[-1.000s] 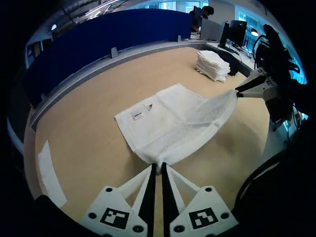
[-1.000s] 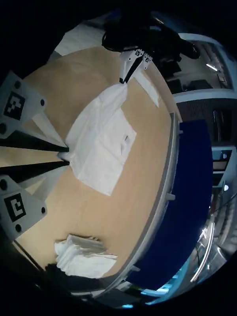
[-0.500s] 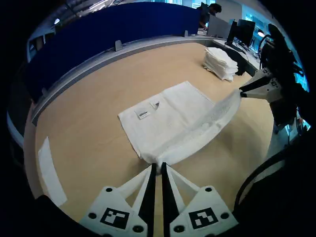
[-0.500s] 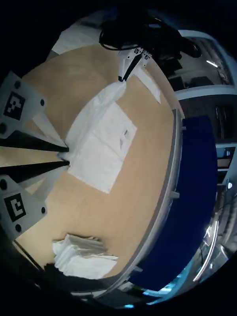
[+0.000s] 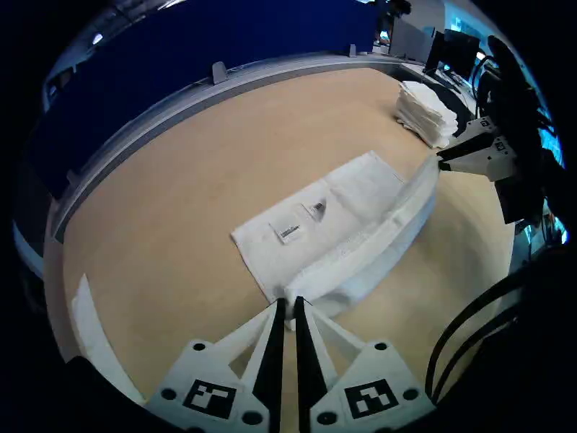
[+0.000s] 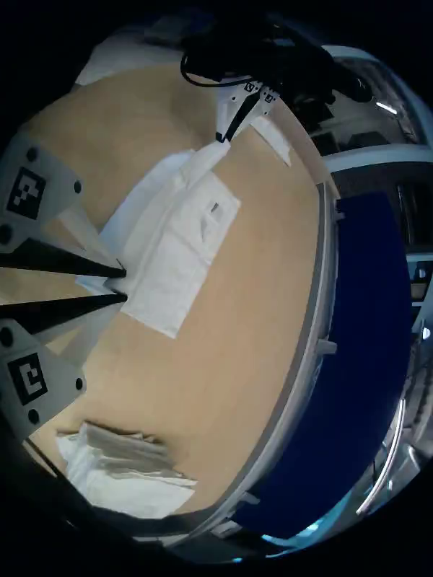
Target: Fold towel
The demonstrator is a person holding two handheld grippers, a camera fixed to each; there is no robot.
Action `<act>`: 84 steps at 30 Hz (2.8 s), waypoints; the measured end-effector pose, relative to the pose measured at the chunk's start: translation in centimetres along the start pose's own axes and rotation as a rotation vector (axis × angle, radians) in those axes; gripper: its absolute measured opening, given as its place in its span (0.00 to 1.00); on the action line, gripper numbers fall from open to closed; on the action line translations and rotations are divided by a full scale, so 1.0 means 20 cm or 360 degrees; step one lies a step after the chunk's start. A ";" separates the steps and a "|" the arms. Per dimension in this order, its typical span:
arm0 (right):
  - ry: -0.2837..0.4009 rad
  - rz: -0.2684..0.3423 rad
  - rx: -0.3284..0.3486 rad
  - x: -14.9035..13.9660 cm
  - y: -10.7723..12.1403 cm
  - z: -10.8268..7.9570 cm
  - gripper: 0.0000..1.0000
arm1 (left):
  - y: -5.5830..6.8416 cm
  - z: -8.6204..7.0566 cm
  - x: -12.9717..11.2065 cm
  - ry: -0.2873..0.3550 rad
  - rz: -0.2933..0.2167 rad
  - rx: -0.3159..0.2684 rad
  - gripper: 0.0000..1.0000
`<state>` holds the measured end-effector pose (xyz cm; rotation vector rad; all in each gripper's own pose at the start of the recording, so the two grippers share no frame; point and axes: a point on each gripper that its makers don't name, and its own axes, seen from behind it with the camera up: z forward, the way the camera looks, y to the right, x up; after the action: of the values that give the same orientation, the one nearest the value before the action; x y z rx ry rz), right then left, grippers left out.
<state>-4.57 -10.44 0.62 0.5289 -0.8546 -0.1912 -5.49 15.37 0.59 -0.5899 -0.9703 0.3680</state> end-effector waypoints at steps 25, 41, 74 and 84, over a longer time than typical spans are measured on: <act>0.0002 0.0103 -0.0056 0.10 0.10 0.21 0.17 | -0.16 0.20 0.06 -0.0091 0.0218 0.0070 0.11; -0.0015 0.0111 -0.0118 0.04 0.14 0.28 0.35 | -0.26 0.24 0.04 -0.0069 0.0257 0.0168 0.37; -0.0003 0.0089 -0.0047 -0.13 0.04 0.16 1.00 | -0.23 -0.04 -0.20 0.0078 -0.0240 0.0256 0.94; -0.0071 0.0051 0.0027 -0.29 -0.04 0.17 1.00 | -0.14 -0.17 -0.42 0.0055 -0.0398 0.0296 0.94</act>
<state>-10.79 -10.17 -1.76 0.5281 -0.9082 -0.1667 -6.99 7.64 -4.74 -0.3008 -0.9524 0.2209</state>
